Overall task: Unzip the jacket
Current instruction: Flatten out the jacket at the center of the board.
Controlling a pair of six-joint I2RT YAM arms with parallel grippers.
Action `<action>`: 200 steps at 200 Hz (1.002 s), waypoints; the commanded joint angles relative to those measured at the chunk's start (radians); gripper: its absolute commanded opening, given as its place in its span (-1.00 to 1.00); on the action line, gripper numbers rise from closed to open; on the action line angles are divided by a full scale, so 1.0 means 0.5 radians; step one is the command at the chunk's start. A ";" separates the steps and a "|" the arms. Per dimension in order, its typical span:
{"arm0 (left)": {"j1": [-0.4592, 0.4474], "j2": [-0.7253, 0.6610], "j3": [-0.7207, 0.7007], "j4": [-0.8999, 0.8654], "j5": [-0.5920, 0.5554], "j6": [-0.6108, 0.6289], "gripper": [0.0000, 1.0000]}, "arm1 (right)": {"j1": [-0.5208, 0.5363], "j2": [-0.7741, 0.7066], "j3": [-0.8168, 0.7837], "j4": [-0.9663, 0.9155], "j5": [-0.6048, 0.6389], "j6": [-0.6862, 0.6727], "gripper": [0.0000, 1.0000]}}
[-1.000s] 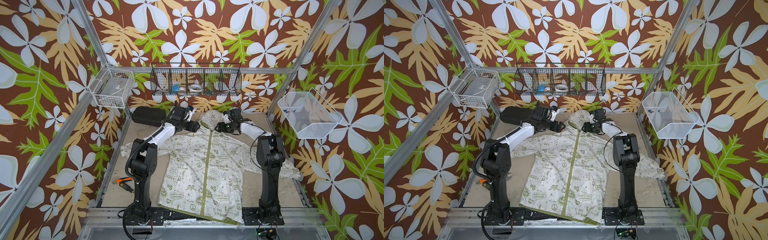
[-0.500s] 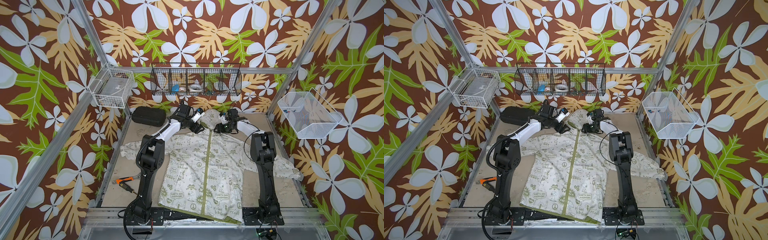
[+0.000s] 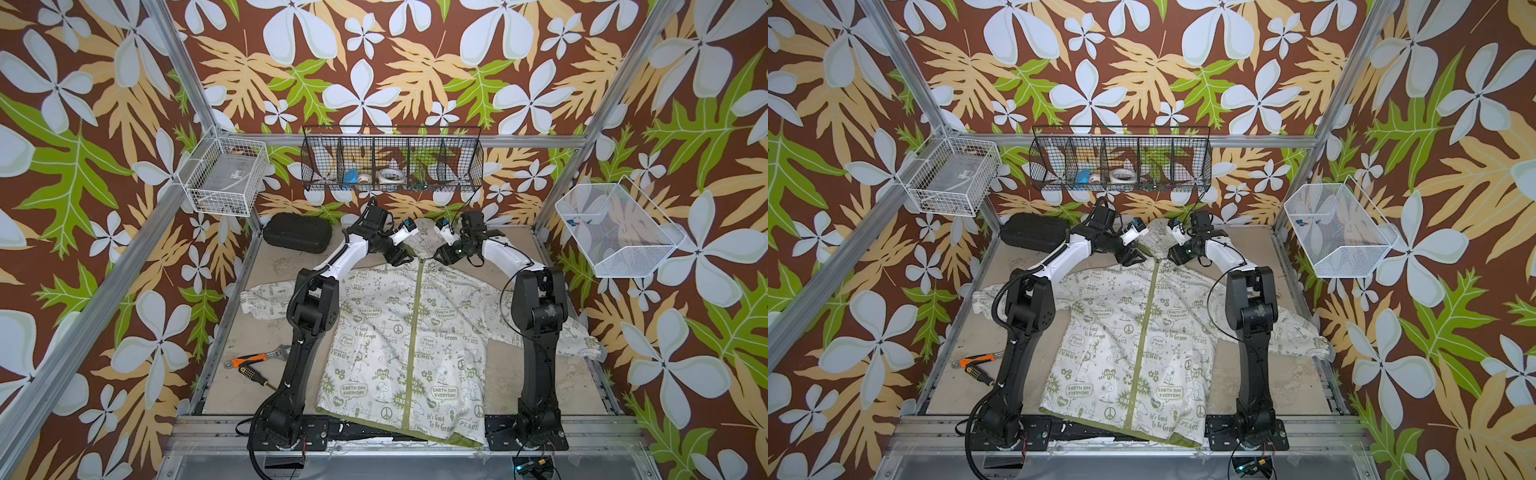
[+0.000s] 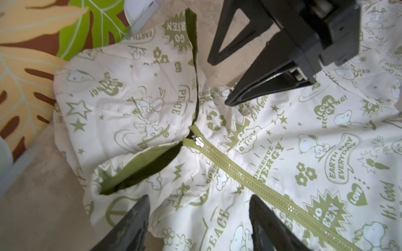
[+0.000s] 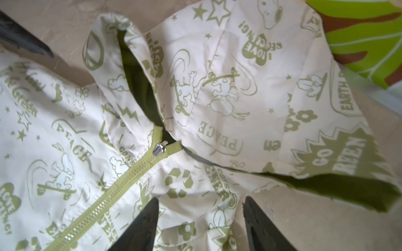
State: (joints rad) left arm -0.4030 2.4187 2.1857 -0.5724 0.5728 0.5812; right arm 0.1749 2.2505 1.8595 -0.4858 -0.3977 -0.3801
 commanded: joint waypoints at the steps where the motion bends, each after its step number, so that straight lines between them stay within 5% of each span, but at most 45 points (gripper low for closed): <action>1: -0.001 -0.081 -0.183 -0.048 0.008 0.066 0.48 | 0.000 0.072 0.087 -0.058 -0.143 -0.436 0.25; 33: 0.008 -0.228 -0.489 0.074 -0.036 0.110 0.50 | -0.001 0.156 0.153 -0.047 -0.189 -0.615 0.23; 124: 0.045 -0.337 -0.603 0.254 0.005 0.100 0.42 | 0.081 0.308 0.306 -0.341 -0.462 -1.084 0.09; 200: 0.085 -0.435 -0.770 0.366 0.041 0.048 0.33 | 0.105 0.512 0.493 -0.195 0.053 -0.784 0.09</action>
State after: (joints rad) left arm -0.3626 2.2127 1.8042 -0.4118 0.5652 0.6193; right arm 0.2276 2.4908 2.0830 -0.5957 -0.4938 -0.8135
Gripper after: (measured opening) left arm 0.675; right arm 0.543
